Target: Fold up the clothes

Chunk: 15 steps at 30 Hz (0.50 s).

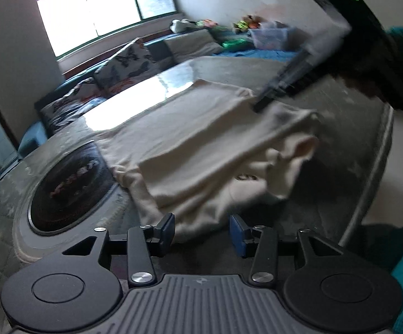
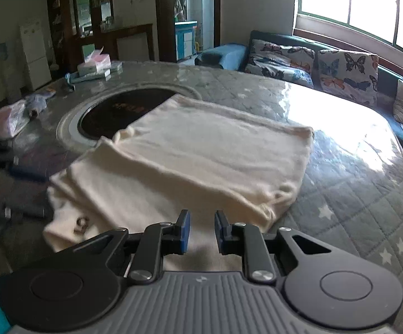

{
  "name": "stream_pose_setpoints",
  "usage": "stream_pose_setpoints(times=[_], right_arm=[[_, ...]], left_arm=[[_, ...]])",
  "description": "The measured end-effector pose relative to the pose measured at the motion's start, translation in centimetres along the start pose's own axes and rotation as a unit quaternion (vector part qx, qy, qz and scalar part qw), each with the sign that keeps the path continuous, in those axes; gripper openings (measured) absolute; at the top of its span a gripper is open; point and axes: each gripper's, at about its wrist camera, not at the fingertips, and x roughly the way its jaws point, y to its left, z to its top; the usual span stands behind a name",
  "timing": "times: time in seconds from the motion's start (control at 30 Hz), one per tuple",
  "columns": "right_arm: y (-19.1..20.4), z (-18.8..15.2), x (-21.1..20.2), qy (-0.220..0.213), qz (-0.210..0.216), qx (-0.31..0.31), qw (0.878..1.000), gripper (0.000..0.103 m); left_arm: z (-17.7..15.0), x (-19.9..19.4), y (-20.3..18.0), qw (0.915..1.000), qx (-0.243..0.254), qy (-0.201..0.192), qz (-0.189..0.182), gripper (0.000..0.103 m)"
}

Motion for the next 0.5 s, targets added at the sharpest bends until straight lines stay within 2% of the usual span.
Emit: stream_pose_setpoints(times=[0.23, 0.5], right_arm=[[0.0, 1.4, 2.2, -0.004, -0.006, 0.002, 1.0, 0.019], [0.3, 1.6, 3.4, 0.003, -0.005, 0.0, 1.0, 0.019]], left_arm=[[0.4, 0.9, -1.9, 0.9988, 0.043, -0.021, -0.01, 0.047], [1.0, 1.4, -2.0, 0.9981, 0.047, -0.038, -0.011, 0.047]])
